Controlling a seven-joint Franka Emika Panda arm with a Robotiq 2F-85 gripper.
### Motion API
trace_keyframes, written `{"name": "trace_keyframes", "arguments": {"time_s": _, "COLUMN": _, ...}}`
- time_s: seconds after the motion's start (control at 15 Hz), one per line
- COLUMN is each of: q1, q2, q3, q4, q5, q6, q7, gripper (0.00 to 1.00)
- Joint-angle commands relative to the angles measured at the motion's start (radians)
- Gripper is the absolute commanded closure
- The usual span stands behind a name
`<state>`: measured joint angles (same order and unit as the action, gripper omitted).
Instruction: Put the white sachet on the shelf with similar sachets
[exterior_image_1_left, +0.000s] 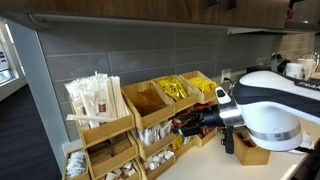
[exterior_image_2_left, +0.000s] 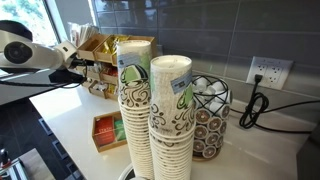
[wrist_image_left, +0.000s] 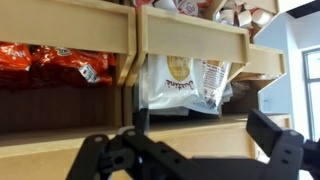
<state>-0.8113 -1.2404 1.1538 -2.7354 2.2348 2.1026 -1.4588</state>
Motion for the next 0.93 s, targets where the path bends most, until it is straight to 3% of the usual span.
{"name": "trace_keyframes", "arguments": {"time_s": 0.0, "q1": 0.109, "q2": 0.076, "q3": -0.145, "q4": -0.041, "q5": -0.188, "q6": -0.074, "q7": -0.006, "gripper": 0.0}}
{"name": "trace_keyframes", "arguments": {"time_s": 0.07, "q1": 0.082, "q2": 0.102, "q3": -0.167, "q4": -0.005, "q5": -0.248, "q6": -0.089, "q7": 0.009, "gripper": 0.0}}
{"name": "trace_keyframes", "arguments": {"time_s": 0.2, "q1": 0.161, "q2": 0.091, "q3": -0.259, "q4": -0.072, "q5": -0.366, "q6": -0.107, "q7": 0.02, "gripper": 0.0}}
{"name": "trace_keyframes", "arguments": {"time_s": 0.33, "q1": 0.141, "q2": 0.142, "q3": -0.307, "q4": -0.013, "q5": -0.485, "q6": -0.09, "q7": 0.051, "gripper": 0.0}}
{"name": "trace_keyframes", "arguments": {"time_s": 0.47, "q1": 0.22, "q2": 0.132, "q3": -0.391, "q4": -0.067, "q5": -0.585, "q6": -0.089, "q7": 0.065, "gripper": 0.0}}
{"name": "trace_keyframes", "arguments": {"time_s": 0.53, "q1": 0.2, "q2": 0.178, "q3": -0.404, "q4": -0.015, "q5": -0.636, "q6": -0.08, "q7": 0.079, "gripper": 0.0}}
{"name": "trace_keyframes", "arguments": {"time_s": 0.73, "q1": 0.293, "q2": 0.165, "q3": -0.505, "q4": -0.064, "q5": -0.751, "q6": -0.073, "q7": 0.105, "gripper": 0.0}}
{"name": "trace_keyframes", "arguments": {"time_s": 0.87, "q1": 0.307, "q2": 0.203, "q3": -0.55, "q4": -0.033, "q5": -0.823, "q6": -0.062, "q7": 0.123, "gripper": 0.0}}
